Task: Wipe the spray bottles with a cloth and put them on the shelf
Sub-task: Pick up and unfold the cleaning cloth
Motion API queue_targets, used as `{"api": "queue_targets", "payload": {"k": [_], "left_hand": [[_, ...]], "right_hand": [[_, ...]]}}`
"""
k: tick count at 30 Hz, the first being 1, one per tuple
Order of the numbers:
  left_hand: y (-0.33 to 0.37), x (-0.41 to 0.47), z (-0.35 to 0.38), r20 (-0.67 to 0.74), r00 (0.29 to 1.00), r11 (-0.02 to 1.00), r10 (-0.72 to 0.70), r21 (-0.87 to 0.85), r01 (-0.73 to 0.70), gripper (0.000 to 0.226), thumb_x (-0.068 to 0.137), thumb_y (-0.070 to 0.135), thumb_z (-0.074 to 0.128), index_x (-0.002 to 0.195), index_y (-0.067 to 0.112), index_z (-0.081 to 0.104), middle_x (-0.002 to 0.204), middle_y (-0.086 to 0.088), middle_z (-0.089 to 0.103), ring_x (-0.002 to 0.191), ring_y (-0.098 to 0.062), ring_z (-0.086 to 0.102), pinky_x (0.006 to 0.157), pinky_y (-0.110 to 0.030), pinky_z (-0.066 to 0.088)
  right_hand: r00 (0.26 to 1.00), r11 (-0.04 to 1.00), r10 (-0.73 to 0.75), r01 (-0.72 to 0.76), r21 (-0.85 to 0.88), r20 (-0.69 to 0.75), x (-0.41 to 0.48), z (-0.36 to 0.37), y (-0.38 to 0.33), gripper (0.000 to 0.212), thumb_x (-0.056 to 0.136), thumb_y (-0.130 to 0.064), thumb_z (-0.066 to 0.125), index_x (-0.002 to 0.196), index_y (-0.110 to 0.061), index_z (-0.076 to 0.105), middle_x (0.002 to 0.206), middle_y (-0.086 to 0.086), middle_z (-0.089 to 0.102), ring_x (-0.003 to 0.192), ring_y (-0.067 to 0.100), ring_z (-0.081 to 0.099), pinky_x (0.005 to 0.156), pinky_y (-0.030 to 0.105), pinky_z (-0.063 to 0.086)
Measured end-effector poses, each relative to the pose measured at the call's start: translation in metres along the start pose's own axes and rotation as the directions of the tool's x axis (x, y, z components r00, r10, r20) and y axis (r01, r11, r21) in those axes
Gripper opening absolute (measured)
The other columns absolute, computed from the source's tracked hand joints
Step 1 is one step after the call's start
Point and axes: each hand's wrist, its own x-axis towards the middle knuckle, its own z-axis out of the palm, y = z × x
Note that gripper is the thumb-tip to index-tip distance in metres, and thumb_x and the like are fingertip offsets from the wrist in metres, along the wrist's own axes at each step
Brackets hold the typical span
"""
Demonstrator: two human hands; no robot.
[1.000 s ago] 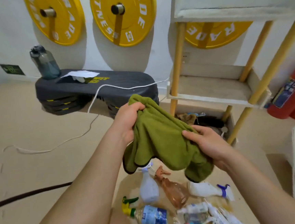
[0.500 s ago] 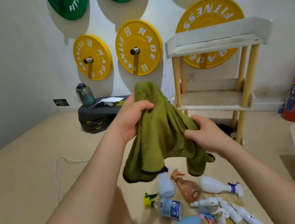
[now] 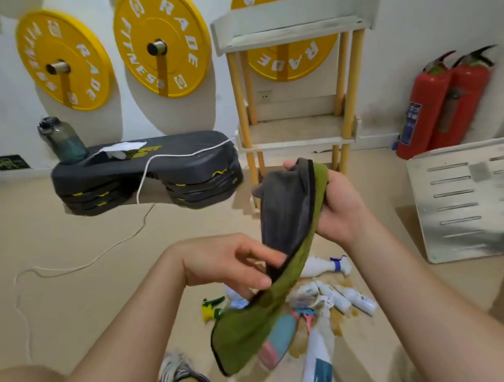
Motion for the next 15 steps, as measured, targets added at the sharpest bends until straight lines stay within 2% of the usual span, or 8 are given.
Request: {"api": "queue_targets", "payload": {"k": [2, 4, 5, 7, 8, 10, 13, 15], "left_hand": [[-0.011, 0.015, -0.001, -0.270, 0.963, 0.988, -0.001, -0.148, -0.040, 0.016, 0.095, 0.008, 0.062, 0.109, 0.005, 0.070, 0.104, -0.016, 0.071, 0.087, -0.020, 0.070, 0.074, -0.029, 0.058], [-0.020, 0.036, -0.004, -0.649, 0.760, 0.930, -0.032, -0.298, -0.215, 0.010, 0.096, 0.013, 0.062, 0.096, 0.008, 0.071, 0.090, -0.013, 0.068, 0.069, -0.014, 0.066, 0.065, -0.024, 0.056], [-0.023, 0.046, -0.004, -0.709, 0.703, 0.891, -0.052, -0.351, -0.288, 0.009, 0.095, 0.016, 0.062, 0.098, 0.011, 0.069, 0.088, -0.008, 0.067, 0.069, -0.010, 0.065, 0.067, -0.025, 0.056], [-0.024, 0.069, 0.005, -0.660, 0.750, 0.856, -0.037, -0.408, -0.317, 0.008, 0.097, 0.017, 0.059, 0.098, 0.014, 0.066, 0.078, 0.006, 0.068, 0.067, -0.005, 0.063, 0.070, -0.025, 0.055], [-0.024, 0.080, 0.011, -0.632, 0.775, 0.847, -0.022, -0.423, -0.322, 0.010, 0.098, 0.014, 0.056, 0.094, 0.014, 0.066, 0.071, 0.010, 0.068, 0.065, -0.006, 0.061, 0.068, -0.025, 0.052], [-0.022, 0.096, 0.014, -0.644, 0.765, 0.807, -0.018, -0.461, -0.369, 0.015, 0.099, 0.009, 0.051, 0.093, 0.015, 0.064, 0.069, 0.012, 0.069, 0.071, -0.008, 0.060, 0.067, -0.026, 0.051], [-0.020, 0.107, 0.006, -0.639, 0.767, 0.738, -0.055, -0.544, -0.400, 0.014, 0.100, 0.018, 0.050, 0.101, 0.020, 0.063, 0.081, 0.009, 0.072, 0.080, -0.010, 0.065, 0.069, -0.031, 0.052], [-0.015, 0.108, -0.002, -0.643, 0.766, 0.811, -0.011, -0.453, -0.369, 0.014, 0.100, 0.020, 0.052, 0.095, 0.020, 0.065, 0.080, 0.011, 0.072, 0.078, -0.007, 0.066, 0.069, -0.028, 0.052]], "right_hand": [[0.999, 0.996, -0.039, 0.037, 0.084, 0.021, 0.001, -0.007, 0.000, 0.030, 0.098, -0.020, 0.044, 0.123, -0.008, 0.056, 0.128, 0.022, 0.055, 0.118, 0.035, 0.056, 0.113, 0.048, 0.038], [0.995, 0.990, -0.084, 0.078, 0.114, 0.049, -0.002, -0.012, -0.001, 0.042, 0.091, -0.024, 0.041, 0.123, -0.004, 0.058, 0.125, 0.023, 0.060, 0.116, 0.037, 0.058, 0.109, 0.049, 0.042], [0.995, 0.992, -0.080, 0.073, 0.100, 0.066, -0.004, -0.015, -0.002, 0.048, 0.089, -0.030, 0.043, 0.125, -0.002, 0.058, 0.127, 0.024, 0.061, 0.118, 0.038, 0.058, 0.108, 0.049, 0.042], [0.995, 0.999, -0.042, 0.042, -0.009, 0.089, -0.005, -0.019, -0.004, 0.057, 0.089, -0.045, 0.050, 0.125, -0.003, 0.061, 0.123, 0.024, 0.064, 0.115, 0.036, 0.061, 0.105, 0.048, 0.044], [0.996, 0.995, -0.046, 0.052, -0.089, 0.072, -0.006, -0.021, -0.005, 0.050, 0.087, -0.043, 0.055, 0.119, -0.005, 0.064, 0.116, 0.021, 0.067, 0.108, 0.033, 0.064, 0.101, 0.046, 0.046], [0.993, 0.948, -0.120, 0.118, -0.295, 0.013, 0.000, -0.028, -0.008, 0.021, 0.084, -0.018, 0.063, 0.103, -0.011, 0.069, 0.101, 0.015, 0.067, 0.095, 0.027, 0.066, 0.091, 0.040, 0.053], [0.950, 0.772, -0.257, 0.093, -0.629, -0.175, 0.006, -0.050, -0.025, 0.029, 0.084, 0.006, 0.061, 0.093, -0.020, 0.070, 0.105, 0.015, 0.068, 0.090, 0.028, 0.066, 0.074, 0.034, 0.057], [0.921, 0.567, -0.295, -0.044, -0.822, -0.253, 0.006, -0.068, -0.034, 0.032, 0.086, 0.003, 0.060, 0.091, -0.027, 0.069, 0.107, 0.011, 0.066, 0.092, 0.028, 0.064, 0.071, 0.032, 0.052]]}}
